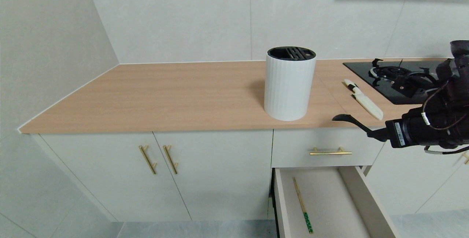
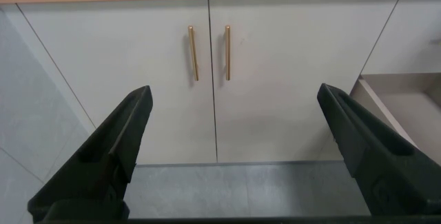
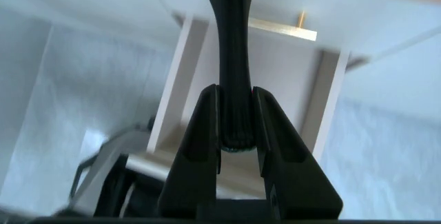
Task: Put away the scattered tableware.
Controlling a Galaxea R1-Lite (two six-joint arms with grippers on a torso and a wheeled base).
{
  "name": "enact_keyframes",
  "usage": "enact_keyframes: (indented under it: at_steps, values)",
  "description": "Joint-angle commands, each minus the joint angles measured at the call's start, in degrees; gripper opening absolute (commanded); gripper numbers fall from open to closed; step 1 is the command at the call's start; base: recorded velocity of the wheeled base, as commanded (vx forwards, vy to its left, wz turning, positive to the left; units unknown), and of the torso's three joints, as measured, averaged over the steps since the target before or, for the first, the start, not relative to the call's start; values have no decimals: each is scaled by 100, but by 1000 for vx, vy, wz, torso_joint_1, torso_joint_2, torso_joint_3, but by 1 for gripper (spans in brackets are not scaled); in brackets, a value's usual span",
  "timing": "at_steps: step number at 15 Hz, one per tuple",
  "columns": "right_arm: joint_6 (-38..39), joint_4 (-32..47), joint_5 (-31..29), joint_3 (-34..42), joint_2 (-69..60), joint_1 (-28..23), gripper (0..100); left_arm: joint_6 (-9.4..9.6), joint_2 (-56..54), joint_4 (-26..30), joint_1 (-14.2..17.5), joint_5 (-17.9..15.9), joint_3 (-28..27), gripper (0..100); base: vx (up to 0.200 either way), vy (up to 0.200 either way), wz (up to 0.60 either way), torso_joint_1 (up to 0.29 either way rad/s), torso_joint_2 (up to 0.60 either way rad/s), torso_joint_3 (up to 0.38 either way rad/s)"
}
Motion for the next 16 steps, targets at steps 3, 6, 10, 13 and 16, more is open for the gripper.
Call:
enact_keyframes:
  at_steps: [3, 6, 10, 13, 16]
  values:
    - [-15, -471, -7, 379, 30, 7, 0, -1, 2, -1, 1, 0, 0, 100, 0, 0, 0, 0, 0, 0]
    - [-33, -471, 2, 388, 92, 16, 0, -1, 2, -1, 1, 0, 0, 100, 0, 0, 0, 0, 0, 0]
    - [-33, -479, -7, 379, 250, 7, 0, -1, 2, -1, 1, 0, 0, 100, 0, 0, 0, -124, 293, 171]
    - [-33, -471, -7, 388, 250, 16, 0, -1, 2, -1, 1, 0, 0, 100, 0, 0, 0, -198, 474, 271]
    - [-33, -471, -7, 388, 329, 16, 0, -1, 2, -1, 1, 0, 0, 100, 0, 0, 0, -191, 486, 284]
